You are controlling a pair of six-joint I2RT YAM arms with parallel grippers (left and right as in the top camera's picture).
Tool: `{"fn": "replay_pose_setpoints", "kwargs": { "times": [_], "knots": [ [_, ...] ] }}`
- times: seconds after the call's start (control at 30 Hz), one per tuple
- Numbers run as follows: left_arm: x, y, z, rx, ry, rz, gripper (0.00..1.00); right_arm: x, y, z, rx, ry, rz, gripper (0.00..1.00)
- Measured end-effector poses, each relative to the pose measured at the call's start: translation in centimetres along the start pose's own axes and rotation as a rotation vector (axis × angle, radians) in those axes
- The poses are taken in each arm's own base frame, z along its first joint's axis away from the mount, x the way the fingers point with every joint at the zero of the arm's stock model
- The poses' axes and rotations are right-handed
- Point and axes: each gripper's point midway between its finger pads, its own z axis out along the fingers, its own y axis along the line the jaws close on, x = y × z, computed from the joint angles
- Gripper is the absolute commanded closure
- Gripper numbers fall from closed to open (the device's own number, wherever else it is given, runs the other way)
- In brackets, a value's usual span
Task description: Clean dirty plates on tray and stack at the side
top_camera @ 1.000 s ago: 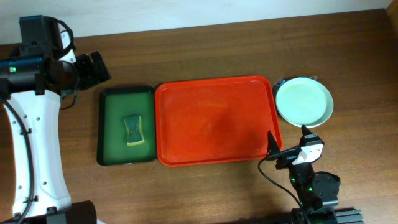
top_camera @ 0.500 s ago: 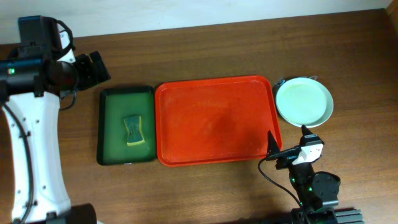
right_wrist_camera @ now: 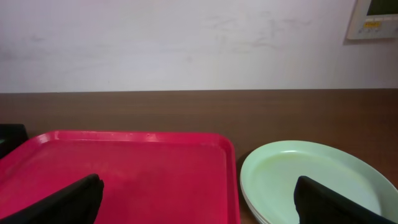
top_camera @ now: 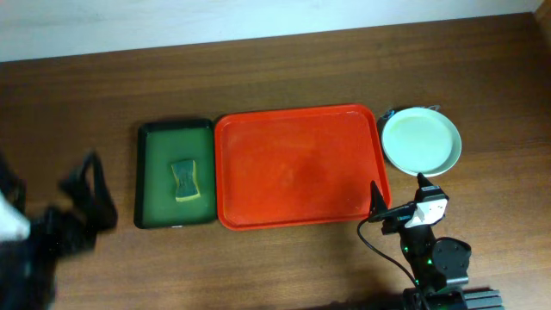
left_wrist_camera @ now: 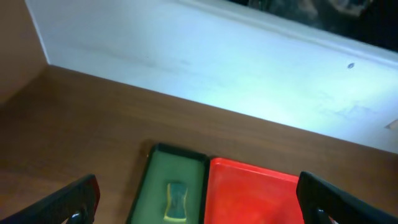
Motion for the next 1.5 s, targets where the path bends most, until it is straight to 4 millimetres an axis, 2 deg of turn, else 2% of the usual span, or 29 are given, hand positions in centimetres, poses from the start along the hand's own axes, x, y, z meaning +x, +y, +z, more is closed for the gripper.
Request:
{"fn": "replay_pose_setpoints", "kwargs": {
  "times": [0.03, 0.1, 0.13, 0.2, 0.27, 0.47, 0.53, 0.6, 0.73, 0.77, 0.83, 0.93, 1.0, 1.07, 1.13, 1.33, 1.5],
  "knots": [
    [0.7, 0.3, -0.7, -0.005, -0.010, 0.000, 0.01, 0.0, 0.0, 0.0, 0.000, 0.000, 0.000, 0.01],
    [3.5, 1.4, -1.6, -0.031, 0.014, -0.001, 0.01, 0.0, 0.0, 0.0, 0.000, 0.000, 0.001, 0.02],
    [3.7, 1.4, -1.7, -0.032, 0.017, -0.003, 0.01, 0.0, 0.0, 0.0, 0.000, 0.000, 0.000, 0.01],
    [7.2, 2.5, -1.7, -0.054, 0.085, -0.004, 0.01, 0.0, 0.0, 0.0, 0.001, 0.000, 0.000, 0.02],
    [9.2, 3.0, -2.1, -0.058, 0.103, -0.004, 0.01, 0.0, 0.0, 0.0, 0.000, 0.001, 0.001, 0.01],
    [13.7, 4.2, -3.6, -0.052, 0.082, -0.004, 0.01, 0.0, 0.0, 0.0, 0.001, 0.001, 0.001, 0.02],
    [14.3, 4.3, -3.6, -0.042, 0.045, -0.004, 0.01, 0.0, 0.0, 0.0, 0.001, 0.000, 0.000, 0.02],
    [14.7, 4.4, -3.3, -0.024, -0.020, -0.003, 0.01, 0.0, 0.0, 0.0, 0.001, 0.001, 0.000, 0.01],
    [13.6, 4.1, -2.3, 0.036, -0.224, -0.003, 0.01, 0.0, 0.0, 0.0, 0.002, 0.001, 0.000, 0.02],
    [13.1, 3.9, -2.1, 0.055, -0.277, -0.003, 0.01, 0.0, 0.0, 0.0, 0.001, 0.001, 0.000, 0.01],
    [10.6, 2.9, -1.9, 0.128, -0.475, 0.004, 0.01, 0.0, 0.0, 0.0, 0.001, 0.001, 0.001, 0.01],
    [7.7, 1.5, -2.6, 0.232, -0.739, 0.022, 0.01, 0.0, 0.0, 0.0, 0.001, 0.001, 0.001, 0.01],
    [6.8, 0.8, -2.9, 0.297, -0.873, 0.032, 0.01, 0.0, 0.0, 0.0, 0.001, 0.001, 0.000, 0.01],
    [6.9, 0.3, -2.4, 0.355, -0.957, 0.036, 0.01, 0.0, 0.0, 0.0, 0.001, 0.001, 0.001, 0.02],
    [7.9, 0.3, -1.0, 0.378, -0.976, 0.037, 0.01, 0.0, 0.0, 0.0, 0.001, 0.001, 0.001, 0.02],
    [14.6, 2.0, 7.5, 0.328, -0.781, 0.032, 0.01, 0.0, 0.0, 0.0, 0.002, 0.001, 0.001, 0.01],
    [18.0, 2.9, 10.7, 0.300, -0.681, 0.030, 0.01, 0.0, 0.0, 0.0, 0.001, 0.001, 0.001, 0.02]
  ]
}}
